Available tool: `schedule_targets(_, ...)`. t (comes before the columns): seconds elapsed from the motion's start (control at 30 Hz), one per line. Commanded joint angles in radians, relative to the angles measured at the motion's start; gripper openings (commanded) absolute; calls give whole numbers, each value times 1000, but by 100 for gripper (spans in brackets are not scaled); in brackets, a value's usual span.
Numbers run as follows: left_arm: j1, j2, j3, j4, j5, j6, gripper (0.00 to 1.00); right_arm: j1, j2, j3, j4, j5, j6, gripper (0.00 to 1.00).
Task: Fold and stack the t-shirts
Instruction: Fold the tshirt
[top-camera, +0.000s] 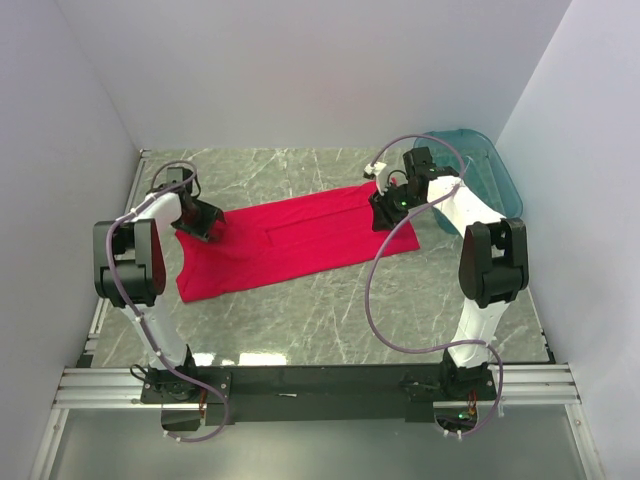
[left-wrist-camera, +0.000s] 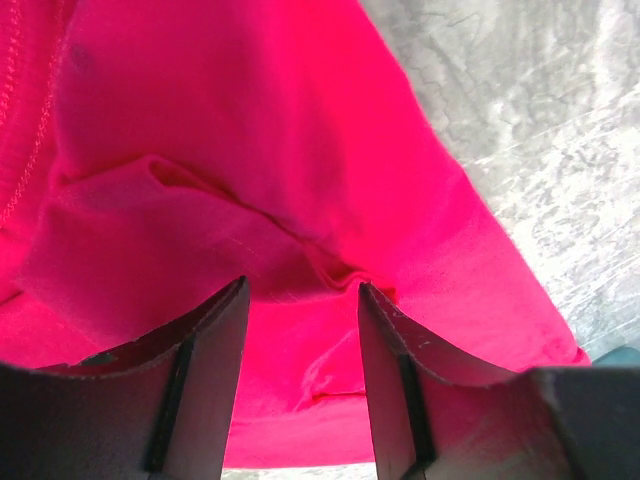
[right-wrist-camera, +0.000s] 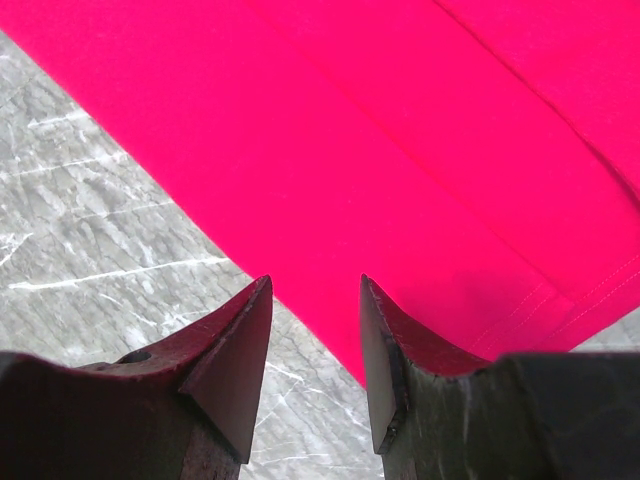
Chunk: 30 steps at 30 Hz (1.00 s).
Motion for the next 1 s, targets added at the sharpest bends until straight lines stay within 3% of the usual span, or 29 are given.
schedule_targets(0.0,-5,-7,52,-44,-10,-6,53,-3,-50,-3,21,-11,3,47)
schedule_targets(0.4,-5,110,144,-97,26,26,50,-6,-61,-8,27,-5,5,48)
schedule_targets(0.5,-7,104,140,-91,30,29,42,-7,-62,-11,30,-3,3,47)
schedule_targets(0.6,-7,81,125,-65,40,29,26,-9,-62,-11,30,-3,3,48)
schedule_targets(0.63,-7,75,123,-62,49,31,15,-9,-61,-11,30,-3,3,47)
schedule_targets(0.73,-8,67,131,-56,75,45,1,-10,-61,-11,32,-3,3,48)
schedule_targets(0.97,-7,42,142,-51,71,71,0,-18,-62,-14,33,-3,2,47)
